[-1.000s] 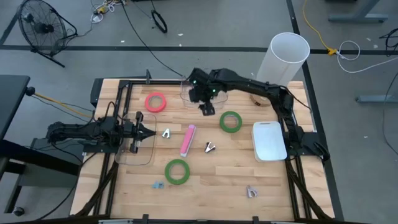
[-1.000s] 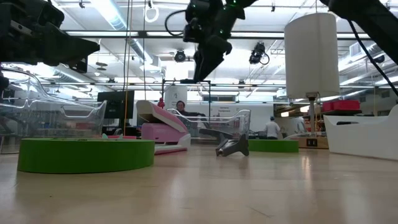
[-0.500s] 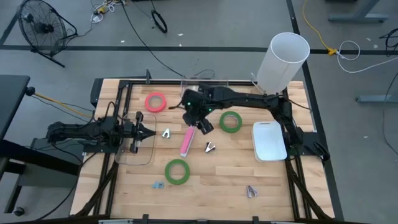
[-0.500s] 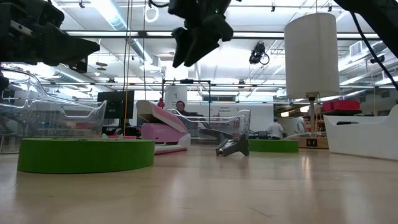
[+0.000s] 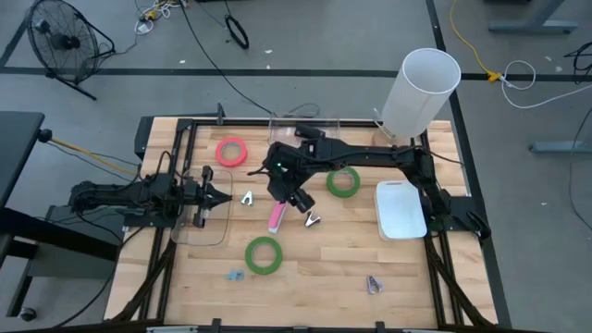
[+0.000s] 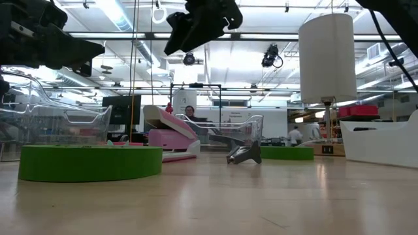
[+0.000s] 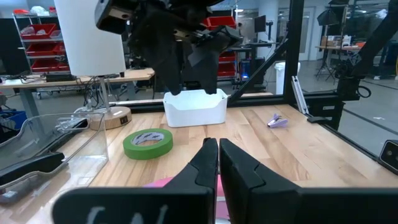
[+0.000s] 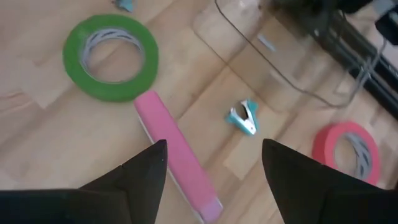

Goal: Pick and place Stapler, Stapler remover, tape
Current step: Put the top green tape into the bottom transparent bin

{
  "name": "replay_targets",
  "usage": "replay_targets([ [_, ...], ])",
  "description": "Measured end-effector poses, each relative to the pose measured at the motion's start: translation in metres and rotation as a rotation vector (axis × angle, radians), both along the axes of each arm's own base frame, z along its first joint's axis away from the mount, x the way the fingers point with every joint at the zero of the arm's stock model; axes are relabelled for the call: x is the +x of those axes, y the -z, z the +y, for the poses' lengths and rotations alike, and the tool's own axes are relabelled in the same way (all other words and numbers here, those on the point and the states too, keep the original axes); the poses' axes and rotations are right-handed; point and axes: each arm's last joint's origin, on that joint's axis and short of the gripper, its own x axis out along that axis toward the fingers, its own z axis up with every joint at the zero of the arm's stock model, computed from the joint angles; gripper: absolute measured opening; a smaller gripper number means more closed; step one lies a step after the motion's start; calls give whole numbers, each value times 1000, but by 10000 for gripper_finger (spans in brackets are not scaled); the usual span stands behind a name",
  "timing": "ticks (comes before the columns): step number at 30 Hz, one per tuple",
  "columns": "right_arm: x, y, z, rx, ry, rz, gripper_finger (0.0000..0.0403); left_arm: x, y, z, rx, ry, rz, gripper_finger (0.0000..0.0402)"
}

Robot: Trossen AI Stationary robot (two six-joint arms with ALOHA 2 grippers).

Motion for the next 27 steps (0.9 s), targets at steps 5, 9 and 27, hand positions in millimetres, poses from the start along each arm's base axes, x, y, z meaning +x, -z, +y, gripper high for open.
replay_targets([
  [5, 0, 0, -1, -48, -98, -24, 261, 0, 0, 0, 0, 0, 0, 18],
  [9, 2, 3, -4, -81, -146, -33, 261, 0, 0, 0, 0, 0, 0, 18],
  [27, 0, 88, -10, -70, -152, 97, 261, 0, 0, 0, 0, 0, 0, 18],
])
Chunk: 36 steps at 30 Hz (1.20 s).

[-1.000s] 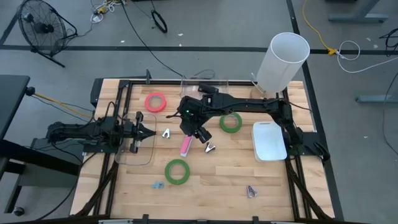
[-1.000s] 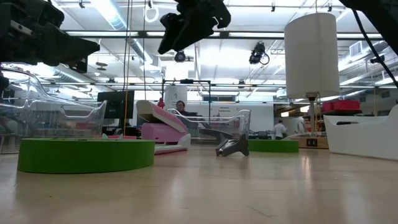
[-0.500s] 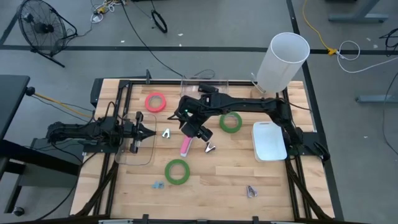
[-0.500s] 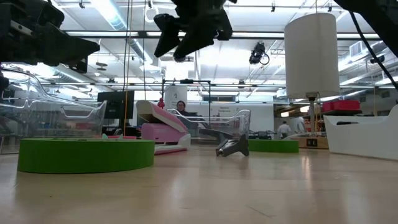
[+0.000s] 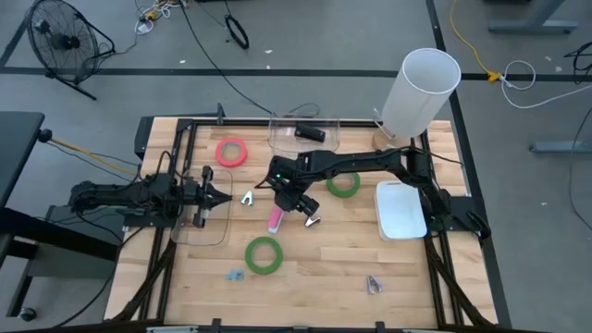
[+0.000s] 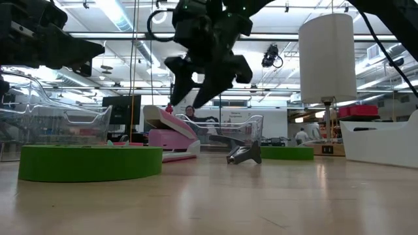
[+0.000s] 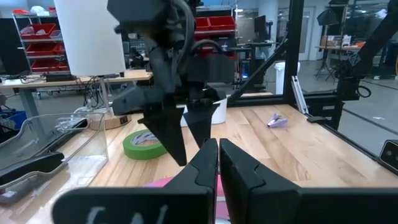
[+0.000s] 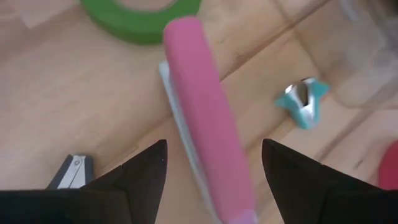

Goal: Pick and place Stapler, Stapler remover, tape
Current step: Put the top green tape into the bottom transparent bin

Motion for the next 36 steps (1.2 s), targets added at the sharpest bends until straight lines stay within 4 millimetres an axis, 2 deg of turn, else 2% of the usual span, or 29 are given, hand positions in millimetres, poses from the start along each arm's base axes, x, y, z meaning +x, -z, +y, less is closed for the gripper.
replay_targets([
  [7, -1, -4, -2, 10, 118, 39, 261, 0, 0, 0, 0, 0, 0, 18],
  [13, 1, -33, -5, 37, 276, 43, 261, 0, 0, 0, 0, 0, 0, 18],
  [17, 0, -54, -3, 54, 295, 37, 261, 0, 0, 0, 0, 0, 0, 18],
  [20, -2, -62, -1, 57, 289, 42, 261, 0, 0, 0, 0, 0, 0, 18],
  [27, -3, -62, 0, -4, 167, 38, 261, 0, 0, 0, 0, 0, 0, 18],
  [36, 0, -43, 1, -2, -72, -24, 261, 0, 0, 0, 0, 0, 0, 18],
])
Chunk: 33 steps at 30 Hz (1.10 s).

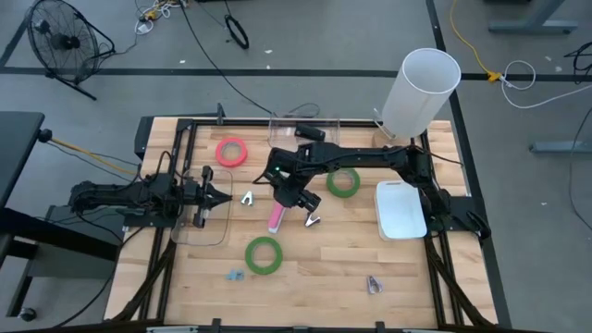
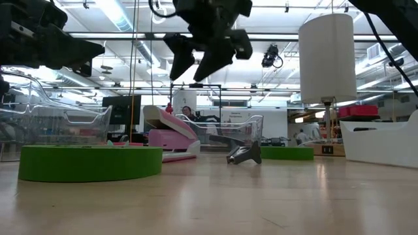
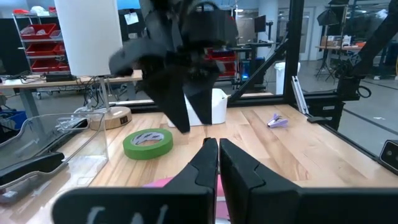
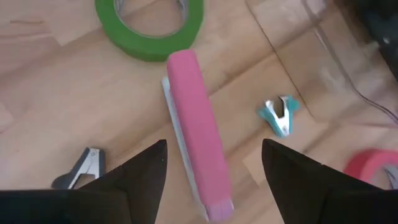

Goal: Pick and place Stapler, Stapler remover, tape
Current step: Put the top green tape into the bottom transparent bin

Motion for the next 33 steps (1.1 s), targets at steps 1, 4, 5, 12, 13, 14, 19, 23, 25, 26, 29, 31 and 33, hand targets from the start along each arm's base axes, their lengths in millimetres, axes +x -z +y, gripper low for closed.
replay_targets([
  [1, 1, 4, 0, -2, -9, -4, 261, 0, 0, 0, 0, 0, 0, 18],
  [4, 3, 10, -1, -1, -18, -32, 261, 0, 0, 0, 0, 0, 0, 18],
  [5, 4, 11, -1, 0, -20, -44, 261, 0, 0, 0, 0, 0, 0, 18],
  [12, 8, 23, -1, 39, -32, -86, 261, 0, 0, 0, 0, 0, 0, 18],
  [13, 9, 28, -1, 40, -33, -76, 261, 0, 0, 0, 0, 0, 0, 18],
  [14, 10, 31, -1, 42, -32, -70, 261, 0, 0, 0, 0, 0, 0, 18],
  [19, 14, 44, -2, 57, -35, -45, 261, 0, 0, 0, 0, 0, 0, 18],
  [23, 17, 59, -5, 56, -36, -15, 261, 0, 0, 0, 0, 0, -1, 18],
  [25, 17, 62, -6, 56, -36, -9, 261, 0, 0, 0, 0, 0, 2, 18],
  [26, 18, 63, -7, 54, -39, -10, 261, 0, 0, 0, 0, 1, 1, 18],
  [29, 18, 65, -10, 46, -49, -8, 261, 0, 0, 0, 0, 0, 2, 18],
  [31, 19, 67, -12, 40, -57, -15, 261, 0, 0, 0, 0, 0, 1, 18],
  [33, 18, 70, -13, 39, -56, -5, 261, 0, 0, 0, 0, 0, 1, 18],
])
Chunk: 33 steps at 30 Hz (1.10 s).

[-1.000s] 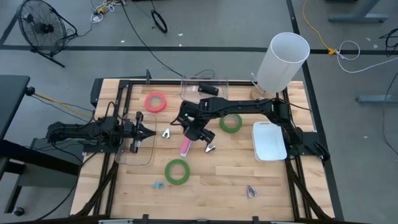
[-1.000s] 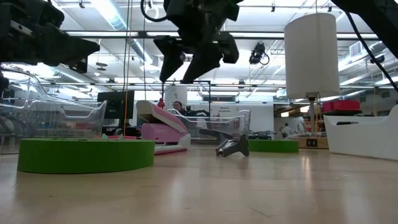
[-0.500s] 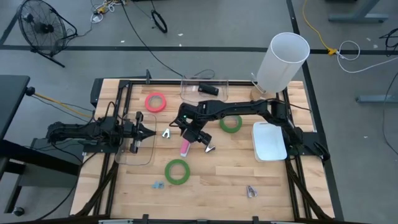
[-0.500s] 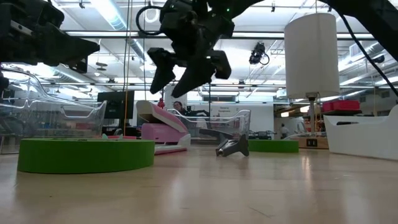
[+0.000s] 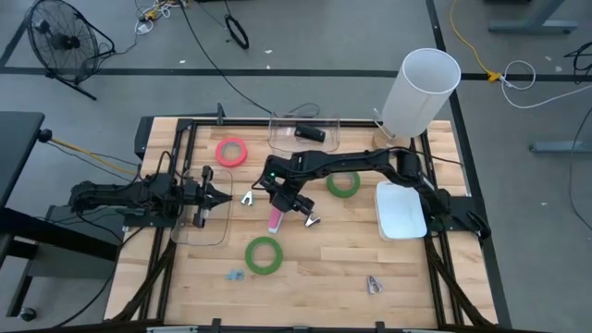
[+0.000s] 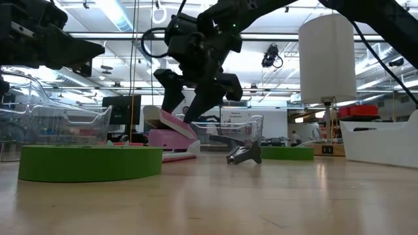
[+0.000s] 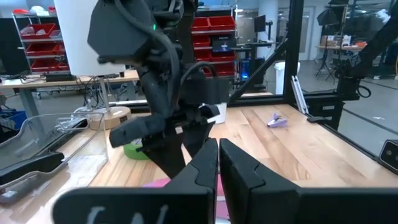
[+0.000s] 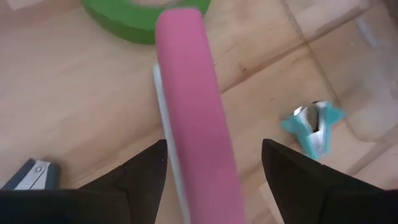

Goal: Pick and place Stapler, Stapler remover, tape
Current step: Put the top green tape into the bottom transparent bin

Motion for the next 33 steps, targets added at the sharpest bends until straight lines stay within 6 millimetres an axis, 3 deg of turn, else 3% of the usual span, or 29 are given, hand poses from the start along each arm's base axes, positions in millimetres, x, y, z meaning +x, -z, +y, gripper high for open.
replay_targets([
  [12, 2, 10, 0, -22, 9, 27, 261, 0, 0, 0, 0, 0, -1, 18],
  [18, -7, -17, 3, -64, 59, 16, 261, 0, 0, 0, 0, 0, -1, 18],
  [23, -12, -40, 2, 33, 274, -34, 261, 0, 0, 0, 0, 0, -1, 18],
  [27, -32, -42, 3, 55, 453, -76, 261, 0, 0, 0, 0, 0, -1, 18],
  [33, -79, -48, 7, 53, 494, -103, 261, 0, 0, 0, 0, 0, -1, 18],
])
